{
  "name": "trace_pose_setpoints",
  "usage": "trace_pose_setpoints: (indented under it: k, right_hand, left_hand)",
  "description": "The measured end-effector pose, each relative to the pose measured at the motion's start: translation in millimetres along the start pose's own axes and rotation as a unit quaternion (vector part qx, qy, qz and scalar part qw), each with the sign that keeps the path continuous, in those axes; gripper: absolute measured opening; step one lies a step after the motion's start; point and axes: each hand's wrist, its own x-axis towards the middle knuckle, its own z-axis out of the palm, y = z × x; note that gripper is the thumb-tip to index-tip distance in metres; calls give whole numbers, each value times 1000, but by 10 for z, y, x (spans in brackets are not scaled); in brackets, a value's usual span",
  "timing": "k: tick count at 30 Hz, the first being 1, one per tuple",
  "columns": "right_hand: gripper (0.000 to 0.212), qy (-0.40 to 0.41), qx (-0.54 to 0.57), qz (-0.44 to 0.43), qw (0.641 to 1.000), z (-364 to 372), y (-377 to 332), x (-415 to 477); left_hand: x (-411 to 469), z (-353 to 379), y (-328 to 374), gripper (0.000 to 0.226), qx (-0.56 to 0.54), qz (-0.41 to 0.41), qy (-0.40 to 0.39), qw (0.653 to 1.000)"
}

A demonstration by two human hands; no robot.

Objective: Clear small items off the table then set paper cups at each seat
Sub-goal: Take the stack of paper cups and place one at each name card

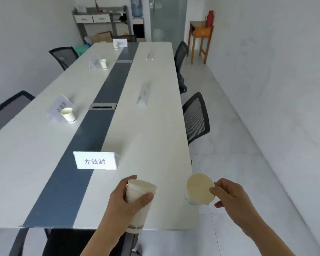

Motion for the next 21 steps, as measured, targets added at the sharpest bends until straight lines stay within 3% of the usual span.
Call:
trace_pose_setpoints:
  k: [7,11,15,21]
  right_hand:
    - [24,-115,-57,-45,991,202,-458,1069]
    - [23,-206,-77,-67,973,450,-672,1653]
    - [19,-276,-99,-76,953,881,-872,2133]
    - [16,-310,-114,-74,941,1852,-1194,2757]
  left_hand:
    - [343,-146,16,58,-70,-30,143,987]
    - [381,-128,11,72,-98,-56,225,968]
    - [381,-134,-80,83,-110,-82,293,946]
    - [491,-389,-304,86,-124,-126,349,920]
